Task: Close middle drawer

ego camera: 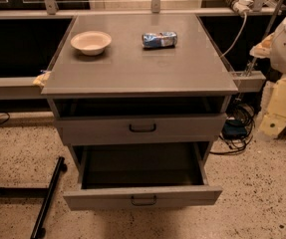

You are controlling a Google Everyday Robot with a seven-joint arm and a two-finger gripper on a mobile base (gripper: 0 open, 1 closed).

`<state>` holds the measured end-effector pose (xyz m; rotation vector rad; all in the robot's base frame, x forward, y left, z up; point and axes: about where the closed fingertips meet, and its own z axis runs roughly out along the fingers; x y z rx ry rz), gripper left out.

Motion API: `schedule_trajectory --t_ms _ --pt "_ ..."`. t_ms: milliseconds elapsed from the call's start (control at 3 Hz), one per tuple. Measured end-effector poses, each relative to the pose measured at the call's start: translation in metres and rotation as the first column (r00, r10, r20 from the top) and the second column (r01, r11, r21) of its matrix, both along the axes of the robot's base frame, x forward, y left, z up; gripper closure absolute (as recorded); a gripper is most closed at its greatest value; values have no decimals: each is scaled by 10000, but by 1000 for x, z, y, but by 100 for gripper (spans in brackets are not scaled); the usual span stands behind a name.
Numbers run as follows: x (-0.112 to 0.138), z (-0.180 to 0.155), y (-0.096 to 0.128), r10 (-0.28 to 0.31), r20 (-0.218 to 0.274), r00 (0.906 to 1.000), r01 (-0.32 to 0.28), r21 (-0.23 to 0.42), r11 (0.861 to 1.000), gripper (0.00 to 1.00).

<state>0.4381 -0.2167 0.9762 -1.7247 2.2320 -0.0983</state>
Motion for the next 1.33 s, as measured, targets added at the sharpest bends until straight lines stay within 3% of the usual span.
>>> schedule_trajectory --t_ms 333,667,1000,1333 --pt "0 0 0 0 0 10000 0 0 10000 0" --pt "-4 -28 -2 62 -100 9999 -57 473 9989 18" --pt "-13 -110 0 481 -525 9975 -389 1643 9857 42" --pt "-21 -211 5 820 -1037 9912 -519 2651 9628 65"
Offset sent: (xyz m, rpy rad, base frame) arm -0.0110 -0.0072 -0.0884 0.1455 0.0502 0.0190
